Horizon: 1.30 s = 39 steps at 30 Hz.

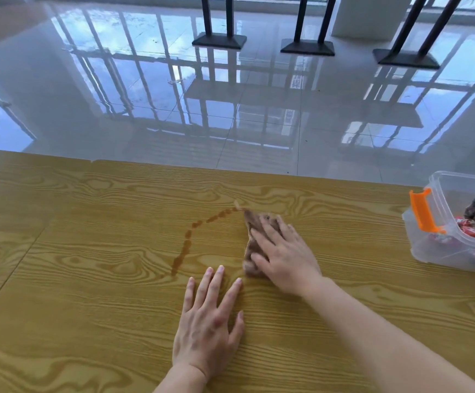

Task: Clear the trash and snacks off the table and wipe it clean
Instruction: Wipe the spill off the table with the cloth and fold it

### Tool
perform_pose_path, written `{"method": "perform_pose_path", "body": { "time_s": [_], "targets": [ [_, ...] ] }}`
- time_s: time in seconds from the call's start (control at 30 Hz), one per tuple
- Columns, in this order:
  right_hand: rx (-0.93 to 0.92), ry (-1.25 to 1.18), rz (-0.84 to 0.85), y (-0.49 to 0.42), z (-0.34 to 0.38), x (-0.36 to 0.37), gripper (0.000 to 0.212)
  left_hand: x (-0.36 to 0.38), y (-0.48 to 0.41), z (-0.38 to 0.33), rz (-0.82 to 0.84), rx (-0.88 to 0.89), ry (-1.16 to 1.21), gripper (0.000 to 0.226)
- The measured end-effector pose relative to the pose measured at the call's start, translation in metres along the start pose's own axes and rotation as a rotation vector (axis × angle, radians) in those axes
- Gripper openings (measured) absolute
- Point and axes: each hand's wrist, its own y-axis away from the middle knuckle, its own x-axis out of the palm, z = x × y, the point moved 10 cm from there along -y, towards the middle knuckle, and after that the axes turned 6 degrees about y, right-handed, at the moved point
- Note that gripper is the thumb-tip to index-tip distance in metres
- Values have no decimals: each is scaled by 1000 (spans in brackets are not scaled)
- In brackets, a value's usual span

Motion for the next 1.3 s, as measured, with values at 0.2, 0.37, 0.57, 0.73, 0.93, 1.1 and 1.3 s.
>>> {"method": "perform_pose_path", "body": {
  "time_s": [0.2,0.37,0.57,0.73,0.93,1.1,1.3],
  "targets": [
    [173,22,3,-16,-30,-4,68,3,-1,0,8,15,-8,61],
    [277,-44,64,-89,-12,-8,66,1,0,-1,-7,25,-6,60],
    [-138,16,-46,-5,39,3,64,-4,0,-6,-20,36,-4,57],
    [80,-9,-12,-57,11,-4,67,-3,0,-4,-29,28,3,59],
    [41,-10,81,-112,44,-4,63,-2,0,-3,-20,20,2,59],
    [-263,38,19,-65,57,0,66,-1,-1,-2,1,15,-3,60],
    [166,-5,53,-108,18,-7,64,-3,-1,-6,-10,26,5,60]
  ]
}}
